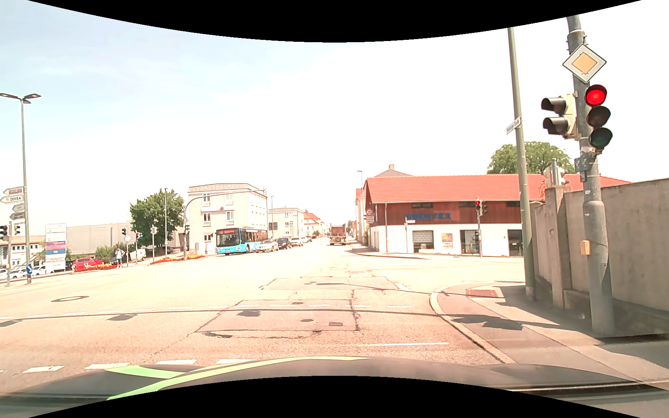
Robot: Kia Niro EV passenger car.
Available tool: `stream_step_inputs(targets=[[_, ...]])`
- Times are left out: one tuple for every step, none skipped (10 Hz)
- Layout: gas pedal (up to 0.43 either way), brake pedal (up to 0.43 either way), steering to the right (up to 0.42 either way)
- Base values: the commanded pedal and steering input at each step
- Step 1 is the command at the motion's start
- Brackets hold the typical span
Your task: Follow the waypoints while adhering to traffic rules and regulations
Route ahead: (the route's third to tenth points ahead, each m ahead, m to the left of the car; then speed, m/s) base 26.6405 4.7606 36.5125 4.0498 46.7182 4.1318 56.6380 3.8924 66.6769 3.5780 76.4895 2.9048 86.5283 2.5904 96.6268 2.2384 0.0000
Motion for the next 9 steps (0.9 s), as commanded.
stream_step_inputs(targets=[[0.0, 0.25, 0.003], [0.0, 0.244, 0.003], [0.0, 0.25, 0.003], [0.0, 0.25, 0.003], [0.0, 0.25, 0.003], [0.0, 0.25, 0.003], [0.0, 0.25, 0.003], [0.0, 0.25, 0.003], [0.0, 0.25, 0.003]])
